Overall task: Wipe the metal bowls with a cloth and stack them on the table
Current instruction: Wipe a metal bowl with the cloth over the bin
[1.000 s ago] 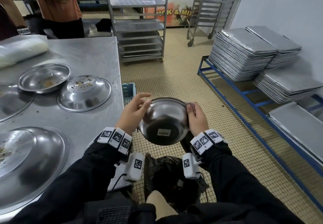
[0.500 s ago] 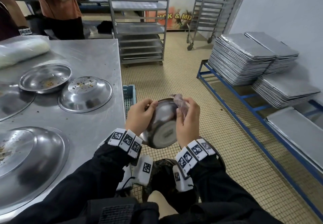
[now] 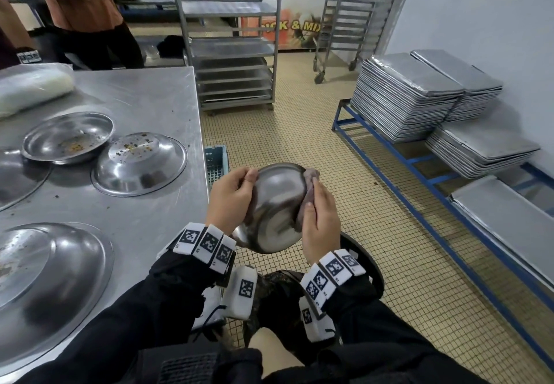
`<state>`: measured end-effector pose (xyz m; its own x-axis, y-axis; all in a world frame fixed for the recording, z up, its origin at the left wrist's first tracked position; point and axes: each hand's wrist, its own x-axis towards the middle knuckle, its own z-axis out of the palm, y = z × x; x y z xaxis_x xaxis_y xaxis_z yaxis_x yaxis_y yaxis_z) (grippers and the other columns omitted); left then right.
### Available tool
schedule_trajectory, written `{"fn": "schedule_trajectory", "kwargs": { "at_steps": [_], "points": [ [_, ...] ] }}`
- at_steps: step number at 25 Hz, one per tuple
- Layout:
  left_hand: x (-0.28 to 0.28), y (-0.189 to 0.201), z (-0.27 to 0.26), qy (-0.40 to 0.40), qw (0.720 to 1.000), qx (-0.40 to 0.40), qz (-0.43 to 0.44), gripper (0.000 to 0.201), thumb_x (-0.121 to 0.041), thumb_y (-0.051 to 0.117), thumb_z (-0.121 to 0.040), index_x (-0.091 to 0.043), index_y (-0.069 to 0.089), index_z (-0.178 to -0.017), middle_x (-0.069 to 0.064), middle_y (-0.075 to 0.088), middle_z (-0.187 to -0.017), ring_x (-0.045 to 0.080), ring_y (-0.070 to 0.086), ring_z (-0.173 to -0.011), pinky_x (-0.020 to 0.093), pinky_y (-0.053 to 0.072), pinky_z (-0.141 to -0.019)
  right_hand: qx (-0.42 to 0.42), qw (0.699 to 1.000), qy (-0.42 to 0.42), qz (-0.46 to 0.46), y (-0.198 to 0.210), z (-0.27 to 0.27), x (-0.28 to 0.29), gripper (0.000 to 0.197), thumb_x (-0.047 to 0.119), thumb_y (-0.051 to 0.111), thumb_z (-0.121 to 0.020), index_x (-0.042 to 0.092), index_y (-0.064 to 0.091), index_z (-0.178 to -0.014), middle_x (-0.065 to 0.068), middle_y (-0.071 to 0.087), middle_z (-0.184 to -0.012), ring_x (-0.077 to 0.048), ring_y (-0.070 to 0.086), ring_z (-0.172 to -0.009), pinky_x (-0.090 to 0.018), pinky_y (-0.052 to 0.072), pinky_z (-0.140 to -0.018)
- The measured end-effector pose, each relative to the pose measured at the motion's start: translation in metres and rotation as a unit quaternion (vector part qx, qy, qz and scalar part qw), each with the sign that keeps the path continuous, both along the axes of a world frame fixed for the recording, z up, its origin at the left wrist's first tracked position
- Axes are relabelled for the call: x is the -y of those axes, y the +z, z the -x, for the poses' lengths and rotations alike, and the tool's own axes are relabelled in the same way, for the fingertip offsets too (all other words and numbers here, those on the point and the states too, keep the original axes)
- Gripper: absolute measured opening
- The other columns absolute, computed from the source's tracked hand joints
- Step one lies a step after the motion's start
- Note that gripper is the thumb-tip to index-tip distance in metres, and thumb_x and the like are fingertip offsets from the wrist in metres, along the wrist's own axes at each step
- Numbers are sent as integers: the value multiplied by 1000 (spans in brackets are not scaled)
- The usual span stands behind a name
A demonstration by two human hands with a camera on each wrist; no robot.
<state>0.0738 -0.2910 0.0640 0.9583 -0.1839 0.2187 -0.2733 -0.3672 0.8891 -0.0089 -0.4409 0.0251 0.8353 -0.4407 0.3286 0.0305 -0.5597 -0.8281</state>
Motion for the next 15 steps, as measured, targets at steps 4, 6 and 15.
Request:
{"fn": "schedule_trajectory", "kwargs": {
  "at_steps": [4,6,15],
  "points": [
    [6,-3,2,-39,999,29,-23,20,-31,56,-96,-17,65,-85,-3,65,-71,12,62,-65,26,51,-55,42,993,15,112,14,-11,-18,53,31,27,-95,11,38,-143,-4,33,-150,-15,26,-139,-24,20,-113],
    [7,1,3,-26,999,24,6,18,-33,60,-94,-20,65,-83,-3,66,-71,12,63,-66,25,50,-54,35,997,-11,67,22,-17,-15,49,32,29,-98,15,38,-143,-2,34,-149,-16,33,-135,-31,30,-111],
    [1,15,-3,-16,988,-33,148,31,-34,62,-92,-4,64,-85,8,64,-73,9,58,-63,20,49,-61,-13,907,-69,-415,11,-21,29,17,39,43,-98,30,57,-101,1,61,-107,-18,59,-95,-32,50,-73]
  ]
}}
